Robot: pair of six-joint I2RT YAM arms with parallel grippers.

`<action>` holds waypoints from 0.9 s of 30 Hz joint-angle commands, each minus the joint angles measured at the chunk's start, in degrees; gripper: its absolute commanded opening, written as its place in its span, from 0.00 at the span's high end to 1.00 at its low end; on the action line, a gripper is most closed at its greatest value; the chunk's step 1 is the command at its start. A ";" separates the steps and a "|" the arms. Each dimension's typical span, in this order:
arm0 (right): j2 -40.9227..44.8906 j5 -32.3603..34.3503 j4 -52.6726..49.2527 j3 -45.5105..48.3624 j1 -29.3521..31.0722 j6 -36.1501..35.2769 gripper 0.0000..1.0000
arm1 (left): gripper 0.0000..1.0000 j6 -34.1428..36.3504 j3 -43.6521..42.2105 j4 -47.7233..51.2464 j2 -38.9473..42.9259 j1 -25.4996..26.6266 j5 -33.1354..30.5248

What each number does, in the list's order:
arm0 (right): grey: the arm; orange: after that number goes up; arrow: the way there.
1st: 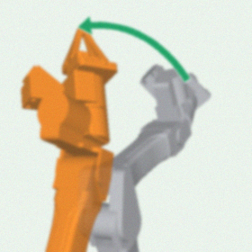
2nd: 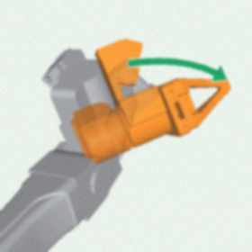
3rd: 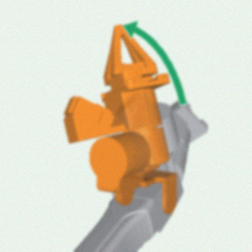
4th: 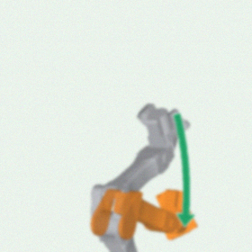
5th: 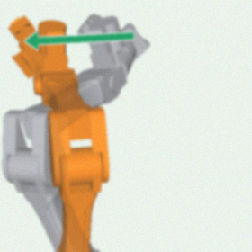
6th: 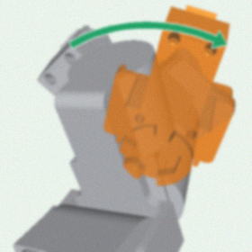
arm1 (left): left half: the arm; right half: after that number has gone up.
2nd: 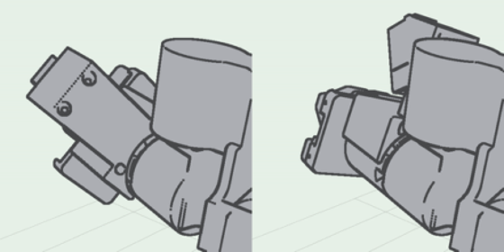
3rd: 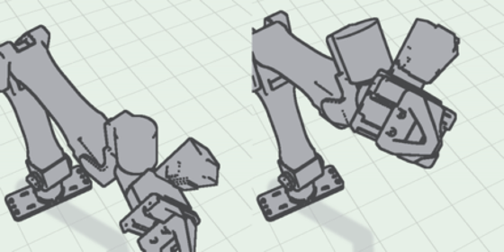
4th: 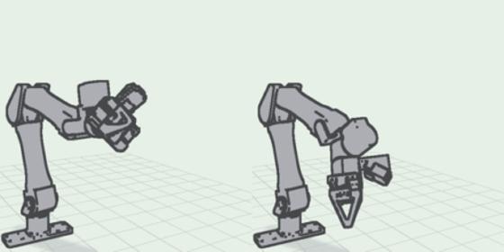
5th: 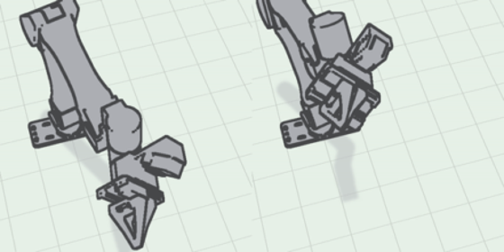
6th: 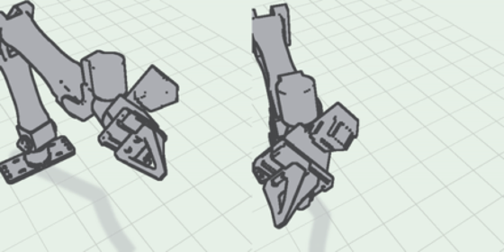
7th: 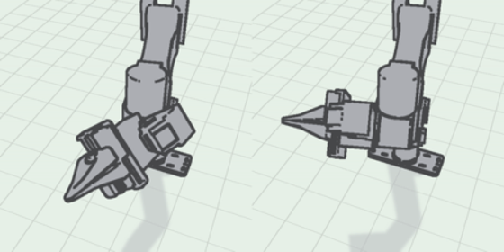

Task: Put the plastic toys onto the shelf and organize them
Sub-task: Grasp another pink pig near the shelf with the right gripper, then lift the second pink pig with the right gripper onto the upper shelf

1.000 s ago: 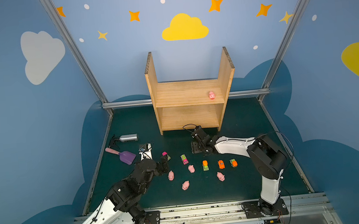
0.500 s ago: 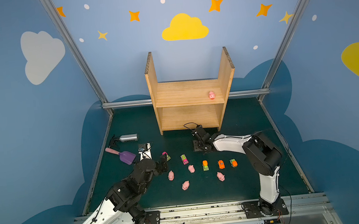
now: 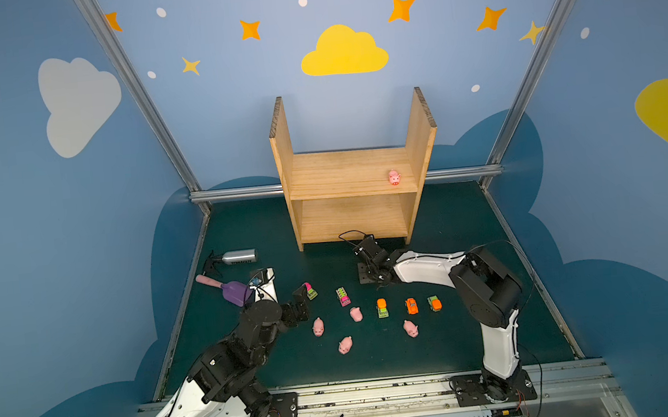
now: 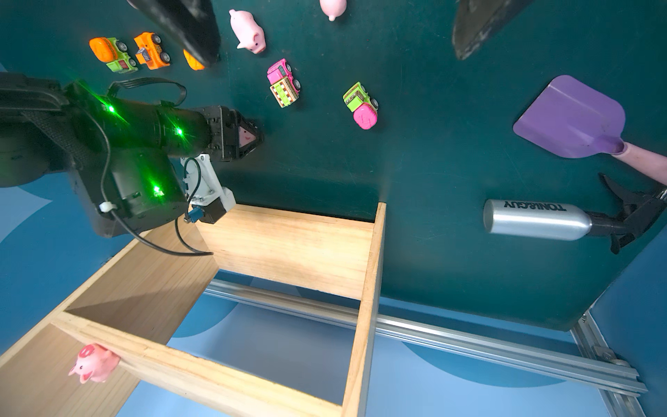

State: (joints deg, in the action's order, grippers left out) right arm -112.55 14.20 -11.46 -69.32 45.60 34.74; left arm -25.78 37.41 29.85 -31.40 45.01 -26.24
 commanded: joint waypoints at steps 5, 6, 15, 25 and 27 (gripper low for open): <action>-2.18 0.74 -4.43 -1.38 0.71 0.68 0.68 | 0.00 -0.41 0.98 1.04 0.54 -0.28 -0.48; -2.36 0.96 -5.20 -1.92 0.73 0.53 0.71 | 0.00 -0.54 0.79 0.93 0.79 -0.26 -0.48; 2.50 1.18 -9.99 -3.08 1.48 -1.51 0.75 | 0.00 -0.45 1.20 0.75 2.08 -0.28 0.20; 13.49 4.45 -23.33 -10.75 5.08 -7.05 0.74 | 0.00 -0.09 1.44 -4.45 -0.53 -0.32 2.82; 15.85 5.32 -26.13 -13.33 5.62 -8.54 0.74 | 0.00 0.61 2.13 -6.58 -3.35 -0.32 3.81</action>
State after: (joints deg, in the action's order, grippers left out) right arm -100.82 17.15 -31.03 -79.24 50.50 29.15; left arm -25.91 37.63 27.24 -32.10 44.99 -24.16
